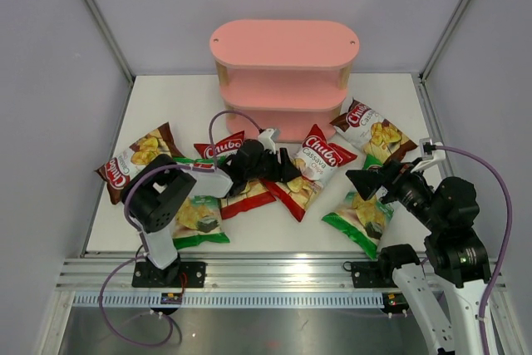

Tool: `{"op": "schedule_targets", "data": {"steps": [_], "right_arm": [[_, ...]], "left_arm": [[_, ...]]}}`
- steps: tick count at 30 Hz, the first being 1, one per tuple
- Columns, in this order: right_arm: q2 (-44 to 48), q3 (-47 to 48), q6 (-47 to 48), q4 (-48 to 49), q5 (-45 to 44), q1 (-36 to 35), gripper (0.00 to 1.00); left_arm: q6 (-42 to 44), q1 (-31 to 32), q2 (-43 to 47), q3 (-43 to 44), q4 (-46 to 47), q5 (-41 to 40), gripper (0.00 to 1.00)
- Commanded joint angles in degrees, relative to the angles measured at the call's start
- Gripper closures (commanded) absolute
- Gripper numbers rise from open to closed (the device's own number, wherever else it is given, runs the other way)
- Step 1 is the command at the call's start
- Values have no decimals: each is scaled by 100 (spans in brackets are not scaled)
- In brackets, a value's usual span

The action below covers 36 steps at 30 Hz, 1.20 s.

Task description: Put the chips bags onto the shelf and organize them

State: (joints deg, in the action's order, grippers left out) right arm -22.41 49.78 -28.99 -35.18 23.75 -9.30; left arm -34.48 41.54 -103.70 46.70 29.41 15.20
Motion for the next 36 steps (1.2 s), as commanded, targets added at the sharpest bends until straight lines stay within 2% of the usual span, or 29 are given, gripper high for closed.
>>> {"op": "schedule_targets", "data": {"steps": [1,2,5,8,11,12,14,15,18,19,20,22,27,32,36], "right_arm": [[44,58,-28,152,156,25,0],[44,58,-27,160,156,16,1],[9,6,-45,178,156,25,1],[18,-99,-98,222,148,16,1],[26,-179,-98,239,95,25,1],[9,-196,-80,231,95,25,0],[-8,-266,-71,240,51,16,1],[-26,-302,-80,240,51,25,0],[-140,-442,-36,248,16,16,0],[-167,-478,-71,266,25,16,1],[-202,-565,-89,292,33,16,1],[-263,-705,-159,414,86,16,0],[-342,-926,-273,617,156,25,1],[-404,-1067,-291,705,121,25,1],[-404,-979,-160,521,25,16,1]], "left_arm": [[-322,144,122,-451,47,-369,41],[-497,161,165,-494,82,-508,51],[-726,258,464,-705,188,-719,56],[-1103,390,877,-916,302,-1193,66],[-1359,469,1229,-1084,399,-1379,74],[-1499,495,1316,-1127,460,-1406,80],[-1710,522,1580,-1233,539,-1458,83],[-1755,548,1659,-1259,574,-1450,88],[-1966,618,2037,-1365,654,-1502,91],[-2027,627,2160,-1400,645,-1503,96],[-2089,653,2274,-1426,689,-1520,97],[-2080,759,2661,-1444,619,-1800,100],[-2037,847,3223,-1435,487,-2135,100],[-1835,873,2874,-961,-521,-2416,100],[-1905,935,2785,-996,-1190,-2934,79]]}}
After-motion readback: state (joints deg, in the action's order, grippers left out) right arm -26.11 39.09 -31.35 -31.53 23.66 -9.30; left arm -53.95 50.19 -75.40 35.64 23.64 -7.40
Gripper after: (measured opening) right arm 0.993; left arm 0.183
